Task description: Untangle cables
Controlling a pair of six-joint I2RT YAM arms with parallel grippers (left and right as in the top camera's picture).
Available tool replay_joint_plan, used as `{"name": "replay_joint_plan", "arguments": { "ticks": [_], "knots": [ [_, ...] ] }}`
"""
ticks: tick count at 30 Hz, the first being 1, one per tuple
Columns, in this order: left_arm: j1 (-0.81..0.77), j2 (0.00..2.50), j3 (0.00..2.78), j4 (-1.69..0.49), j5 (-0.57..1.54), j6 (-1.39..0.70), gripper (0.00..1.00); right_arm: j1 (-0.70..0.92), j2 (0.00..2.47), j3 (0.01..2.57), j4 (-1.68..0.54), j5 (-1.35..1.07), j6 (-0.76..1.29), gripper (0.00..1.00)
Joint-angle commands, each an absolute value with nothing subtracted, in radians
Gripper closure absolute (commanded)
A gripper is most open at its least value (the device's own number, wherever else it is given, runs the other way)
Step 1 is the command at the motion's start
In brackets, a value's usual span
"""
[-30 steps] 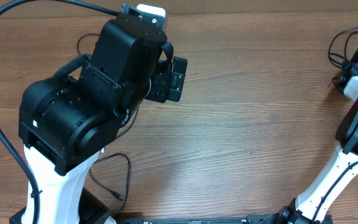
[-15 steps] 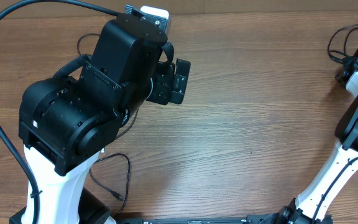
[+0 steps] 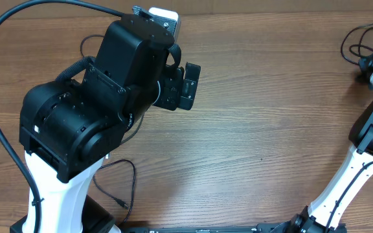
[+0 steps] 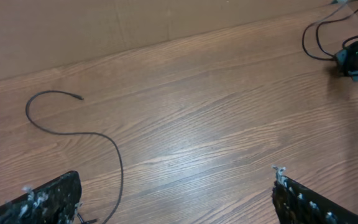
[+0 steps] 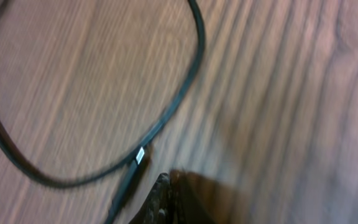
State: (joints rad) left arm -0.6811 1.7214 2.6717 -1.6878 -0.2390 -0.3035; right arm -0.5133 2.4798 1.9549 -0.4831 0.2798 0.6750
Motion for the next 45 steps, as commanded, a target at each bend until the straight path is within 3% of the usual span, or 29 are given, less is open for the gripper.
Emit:
{"name": "replay_joint_plan", "arguments": {
  "ticks": [1, 10, 15, 18, 24, 26, 30, 35, 36, 37, 39, 42, 45],
  "knots": [
    [-0.689, 1.72, 2.671, -1.689, -0.252, -0.291, 0.02, -0.497, 2.412, 2.053, -0.577, 0.22, 0.621, 0.96],
    [-0.688, 1.72, 2.671, -1.689, -0.31, -0.284, 0.03, -0.445, 2.126, 2.183, -0.865, 0.051, 0.387, 0.96],
    [-0.688, 1.72, 2.671, -1.689, -0.36, -0.284, 0.02, -0.391, 1.991, 2.183, -0.897, -0.378, 0.068, 0.96],
    [-0.688, 1.72, 2.671, -1.685, -0.395, -0.284, 0.0, -0.331, 1.948, 2.183, -0.945, -0.512, -0.064, 0.96],
    [-0.685, 1.72, 2.671, -1.567, -0.498, -0.283, 0.02, -0.129, 1.9, 2.183, -1.09, -0.562, -0.329, 0.92],
    [-0.674, 1.72, 2.671, -1.464, -0.577, -0.275, 0.09, -0.048, 1.886, 2.183, -1.094, -0.51, -0.324, 0.92],
    [-0.636, 1.721, 2.671, -1.157, -0.645, -0.168, 0.12, 0.103, 1.851, 2.186, -1.086, -0.385, -0.286, 0.9],
    [-0.538, 1.726, 2.669, -0.86, -0.693, -0.035, 0.09, 0.213, 1.812, 2.186, -1.024, -0.196, -0.239, 0.79],
    [-0.508, 1.723, 2.669, -0.849, -0.69, -0.038, 0.08, 0.22, 1.807, 2.186, -1.009, -0.163, -0.231, 0.67],
    [-0.476, 1.718, 2.667, -0.859, -0.687, -0.042, 0.09, 0.224, 1.798, 2.186, -1.002, -0.138, -0.231, 0.45],
    [-0.405, 1.683, 2.622, -0.904, -0.687, -0.08, 0.1, 0.224, 1.782, 2.186, -1.014, -0.132, -0.21, 0.34],
    [-0.297, 1.578, 2.46, -0.897, -0.638, -0.109, 0.13, 0.216, 1.762, 2.186, -1.034, -0.134, -0.241, 0.24],
    [-0.193, 1.428, 2.214, -0.827, -0.584, -0.109, 0.13, 0.211, 1.752, 2.186, -1.042, -0.136, -0.248, 0.23]
  ]
}}
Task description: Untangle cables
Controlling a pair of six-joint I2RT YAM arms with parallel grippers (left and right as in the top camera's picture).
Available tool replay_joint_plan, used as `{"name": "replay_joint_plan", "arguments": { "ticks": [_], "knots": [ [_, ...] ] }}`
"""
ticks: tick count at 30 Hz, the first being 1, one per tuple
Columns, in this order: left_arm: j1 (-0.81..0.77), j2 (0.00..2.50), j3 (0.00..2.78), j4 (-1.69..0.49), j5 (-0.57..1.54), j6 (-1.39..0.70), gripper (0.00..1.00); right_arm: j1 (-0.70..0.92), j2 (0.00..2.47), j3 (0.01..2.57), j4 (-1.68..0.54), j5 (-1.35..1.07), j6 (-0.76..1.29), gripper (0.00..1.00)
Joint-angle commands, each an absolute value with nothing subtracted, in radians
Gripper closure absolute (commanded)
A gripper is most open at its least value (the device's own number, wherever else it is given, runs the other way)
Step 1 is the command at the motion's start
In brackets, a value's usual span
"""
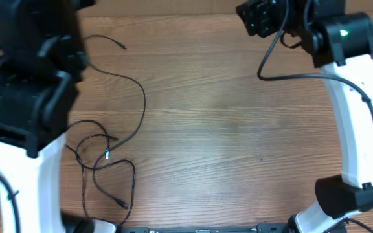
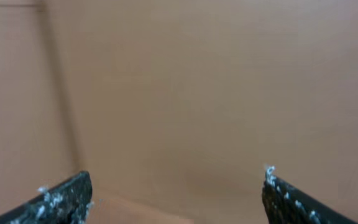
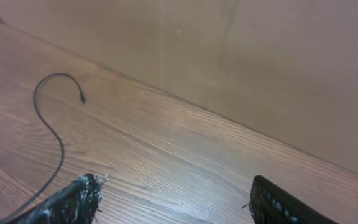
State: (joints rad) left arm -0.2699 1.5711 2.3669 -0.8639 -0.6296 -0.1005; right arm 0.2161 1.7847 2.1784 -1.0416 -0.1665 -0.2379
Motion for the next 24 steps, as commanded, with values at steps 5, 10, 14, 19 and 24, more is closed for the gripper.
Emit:
{"name": "replay_joint_plan", "arguments": {
  "ticks": [5, 10, 14, 19, 24],
  "knots": [
    [-0.118, 1.164, 1.799, -0.762, -0.582, -0.131, 0.12, 0.211, 1.757, 2.184, -1.053, -0.135, -0.237, 0.24],
    [-0.118, 1.091, 1.633, -1.084, -0.51, -0.496, 0.15, 0.215, 1.761, 2.184, -1.045, -0.137, -0.199, 0.26],
    [-0.118, 1.114, 1.524, -1.227, -0.177, -0.548, 0.22, 0.212, 1.761, 2.184, -1.048, -0.139, -0.183, 0.26],
    [-0.118, 1.168, 1.399, -1.385, -0.146, -0.369, 0.16, 0.212, 1.761, 2.183, -1.051, -0.155, -0.183, 0.26],
    [-0.118, 1.233, 1.339, -1.451, -0.2, -0.336, 0.07, 0.213, 1.761, 2.183, -1.058, -0.173, -0.183, 0.26]
  ]
}}
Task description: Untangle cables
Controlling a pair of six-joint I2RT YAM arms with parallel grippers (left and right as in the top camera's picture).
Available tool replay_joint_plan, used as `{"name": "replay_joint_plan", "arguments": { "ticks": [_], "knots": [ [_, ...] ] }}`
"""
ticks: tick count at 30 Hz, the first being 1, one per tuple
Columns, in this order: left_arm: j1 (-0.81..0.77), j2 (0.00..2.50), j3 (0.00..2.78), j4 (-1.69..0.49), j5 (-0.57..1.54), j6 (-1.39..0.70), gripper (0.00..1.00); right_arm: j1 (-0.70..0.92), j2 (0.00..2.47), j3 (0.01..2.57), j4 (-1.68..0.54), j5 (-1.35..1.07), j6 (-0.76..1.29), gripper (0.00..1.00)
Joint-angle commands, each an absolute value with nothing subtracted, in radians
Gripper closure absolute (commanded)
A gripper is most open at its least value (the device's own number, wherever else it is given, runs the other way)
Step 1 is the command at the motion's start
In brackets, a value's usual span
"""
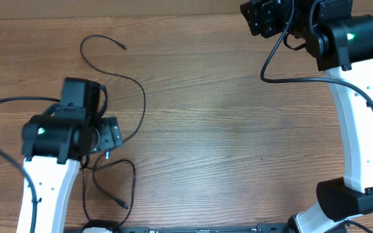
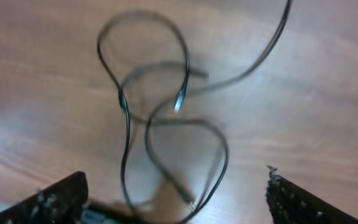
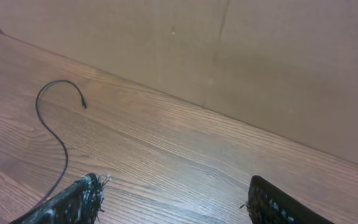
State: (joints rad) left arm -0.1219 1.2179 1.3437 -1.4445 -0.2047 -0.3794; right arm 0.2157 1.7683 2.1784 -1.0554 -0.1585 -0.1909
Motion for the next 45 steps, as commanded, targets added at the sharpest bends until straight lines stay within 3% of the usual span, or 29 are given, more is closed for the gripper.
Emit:
{"name": "replay_joint_plan", "arguments": {
  "ticks": [1, 4, 9, 19, 24, 25, 29, 31, 33, 45],
  "knots": [
    [-0.117, 1.243, 1.339, -1.46, -0.218, -0.339, 0.05, 0.213, 1.761, 2.183, -1.059, -0.173, -0.183, 0.26],
    [-0.116, 1.25, 1.336, -1.471, -0.217, -0.339, 0.0, 0.212, 1.761, 2.183, -1.06, -0.173, -0.185, 0.26],
    [-0.116, 1.25, 1.282, -1.452, -0.204, -0.374, 0.0, 0.212, 1.761, 2.183, -1.061, -0.173, -0.187, 0.26],
    [-0.115, 1.309, 1.019, -0.991, -0.213, -0.487, 0.0, 0.212, 1.761, 2.183, -1.084, -0.173, -0.187, 0.26],
    [-0.044, 1.441, 0.997, -0.968, -0.247, -0.489, 0.0, 0.214, 1.761, 2.183, -1.1, -0.174, -0.187, 0.27],
    [-0.022, 1.466, 0.997, -0.976, -0.248, -0.511, 0.0, 0.214, 1.761, 2.183, -1.1, -0.175, -0.186, 0.27],
    [0.1, 1.576, 0.997, -1.044, -0.273, -0.918, 0.0, 0.214, 1.761, 2.183, -1.109, -0.177, -0.187, 0.27],
    [0.123, 1.601, 0.997, -1.032, -0.226, -1.039, 0.12, 0.214, 1.761, 2.181, -1.113, -0.177, -0.187, 0.27],
    [0.131, 1.614, 0.997, -0.995, -0.181, -1.097, 0.18, 0.214, 1.761, 2.181, -1.116, -0.177, -0.186, 0.27],
    [0.131, 1.615, 0.999, -0.852, -0.16, -1.11, 0.21, 0.214, 1.762, 2.18, -1.132, -0.177, -0.187, 0.27]
  ]
}}
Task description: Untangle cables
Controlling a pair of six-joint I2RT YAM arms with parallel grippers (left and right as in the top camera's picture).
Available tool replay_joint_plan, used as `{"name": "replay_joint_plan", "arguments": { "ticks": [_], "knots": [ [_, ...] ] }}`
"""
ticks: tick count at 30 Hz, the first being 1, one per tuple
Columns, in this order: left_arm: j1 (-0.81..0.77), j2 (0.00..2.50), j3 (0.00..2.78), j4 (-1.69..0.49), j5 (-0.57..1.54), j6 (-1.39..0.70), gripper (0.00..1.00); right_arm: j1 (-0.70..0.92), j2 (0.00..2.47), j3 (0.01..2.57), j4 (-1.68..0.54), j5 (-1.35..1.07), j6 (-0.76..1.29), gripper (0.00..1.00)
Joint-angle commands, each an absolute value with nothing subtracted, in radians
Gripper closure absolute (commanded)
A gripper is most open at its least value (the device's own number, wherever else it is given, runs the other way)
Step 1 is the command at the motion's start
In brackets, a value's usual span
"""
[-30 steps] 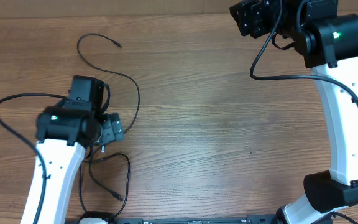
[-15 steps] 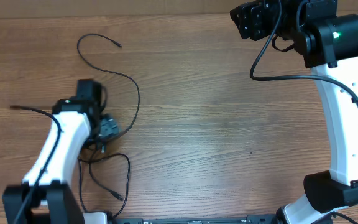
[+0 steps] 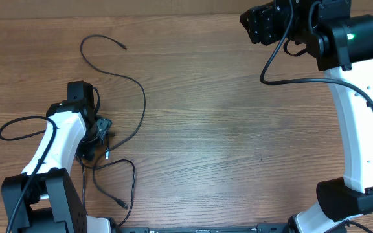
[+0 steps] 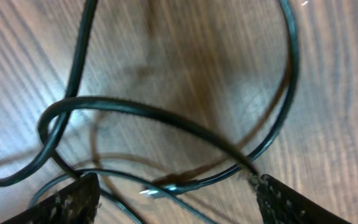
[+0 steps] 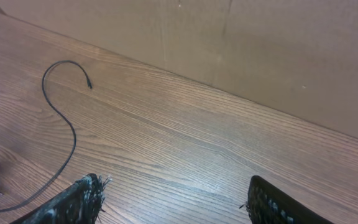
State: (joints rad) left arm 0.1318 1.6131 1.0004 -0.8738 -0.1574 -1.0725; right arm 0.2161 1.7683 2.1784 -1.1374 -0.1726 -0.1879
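Observation:
Thin black cables [image 3: 135,103] lie tangled on the left of the wooden table [image 3: 225,123], with loops and a silver-tipped plug [image 4: 166,186] right under my left gripper [image 3: 99,139]. That gripper [image 4: 169,202] is open and low over the knot, crossed strands [image 4: 135,112] between and ahead of its fingers. My right gripper [image 3: 264,22] hangs open high at the far right back, holding nothing. In the right wrist view [image 5: 169,199] a long cable end [image 5: 67,118] curves across the table.
A brown cardboard wall [image 5: 260,50] runs along the back of the table. My left arm's own black lead [image 3: 18,126] loops at the left edge. My right arm's lead [image 3: 283,71] hangs at the right.
My left gripper has dropped from above the knot to just over the table, close on the crossed strands. The right gripper has stayed at the back right.
At first my left arm was raised over the table's middle and my right gripper was low by a cable at the far right. Then both were raised at the back. The left then hung over the knot, and now sits low on it, still open.

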Motion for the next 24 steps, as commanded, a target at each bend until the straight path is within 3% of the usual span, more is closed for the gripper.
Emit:
{"name": "replay_joint_plan", "arguments": {
  "ticks": [1, 12, 20, 23, 24],
  "knots": [
    [0.131, 1.615, 1.002, -0.844, -0.152, -1.117, 0.21, 0.214, 1.762, 2.18, -1.132, -0.177, -0.187, 0.27],
    [0.131, 1.615, 1.012, -0.829, -0.211, -1.298, 0.24, 0.214, 1.762, 2.18, -1.132, -0.185, -0.187, 0.27],
    [0.132, 1.616, 0.929, -0.751, -0.263, -1.306, 0.3, 0.214, 1.762, 2.18, -1.134, -0.185, -0.187, 0.26],
    [0.132, 1.616, 0.897, -0.719, -0.265, -1.305, 0.43, 0.214, 1.762, 2.18, -1.136, -0.185, -0.187, 0.26],
    [0.132, 1.616, 0.894, -0.715, -0.265, -1.305, 0.66, 0.214, 1.762, 2.18, -1.137, -0.185, -0.187, 0.27]
  ]
}}
